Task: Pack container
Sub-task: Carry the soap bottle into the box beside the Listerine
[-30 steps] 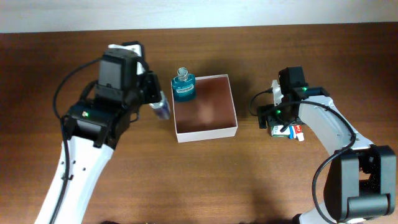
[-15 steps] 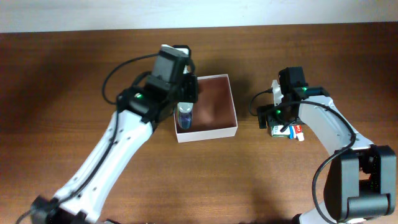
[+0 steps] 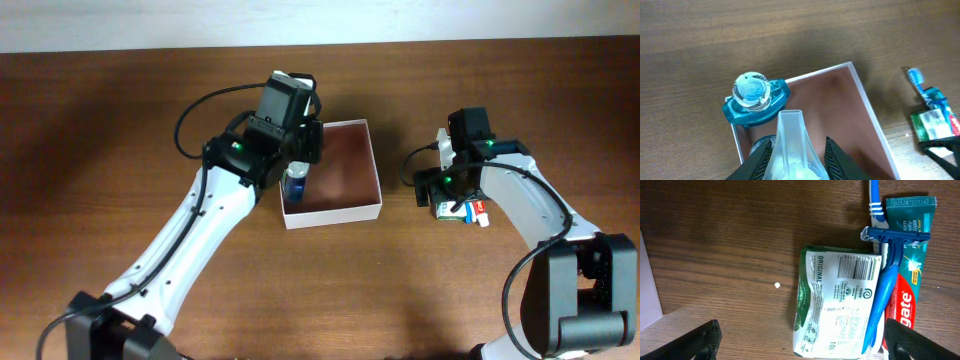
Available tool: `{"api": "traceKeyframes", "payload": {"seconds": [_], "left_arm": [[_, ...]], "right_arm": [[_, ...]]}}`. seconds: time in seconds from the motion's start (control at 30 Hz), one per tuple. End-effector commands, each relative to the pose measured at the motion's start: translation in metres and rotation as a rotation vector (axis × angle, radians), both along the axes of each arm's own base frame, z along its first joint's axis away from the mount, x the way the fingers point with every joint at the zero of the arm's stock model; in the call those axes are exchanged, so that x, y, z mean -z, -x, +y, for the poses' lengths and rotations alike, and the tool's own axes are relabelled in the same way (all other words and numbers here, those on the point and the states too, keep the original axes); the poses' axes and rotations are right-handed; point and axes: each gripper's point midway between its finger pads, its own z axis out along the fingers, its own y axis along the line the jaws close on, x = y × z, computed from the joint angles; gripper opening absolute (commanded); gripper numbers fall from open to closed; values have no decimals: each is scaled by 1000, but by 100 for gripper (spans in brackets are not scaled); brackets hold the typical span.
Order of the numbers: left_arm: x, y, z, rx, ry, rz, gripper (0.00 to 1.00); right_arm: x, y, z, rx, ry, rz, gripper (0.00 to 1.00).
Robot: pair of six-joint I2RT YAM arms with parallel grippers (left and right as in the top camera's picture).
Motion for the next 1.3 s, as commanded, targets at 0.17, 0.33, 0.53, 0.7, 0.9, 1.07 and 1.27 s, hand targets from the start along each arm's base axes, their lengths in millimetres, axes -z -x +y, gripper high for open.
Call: {"api": "traceKeyframes", "payload": {"seconds": [0.17, 0.33, 0.53, 0.7, 0.9, 1.07, 1.27], "left_arm": [[3, -13, -1, -5, -41, -20, 31], [9, -8, 3, -7, -61, 11, 33], [17, -2, 16, -39, -122, 41, 33], [21, 3, 19, -38, -137, 67, 34], [25, 8, 21, -35, -148, 93, 39], [27, 10, 22, -34, -153, 103, 43], [30, 15, 25, -33, -167, 125, 44]], "right_arm": [[-4, -5, 2, -8, -2, -15, 99], [-4, -5, 2, -8, -2, -15, 99], [-4, -5, 2, -8, -2, -15, 99], [-4, -5, 2, -8, -2, -15, 99], [-4, -5, 2, -8, -2, -15, 99], [-4, -5, 2, -8, -2, -15, 99], [-4, -5, 2, -8, -2, -16, 99]]}}
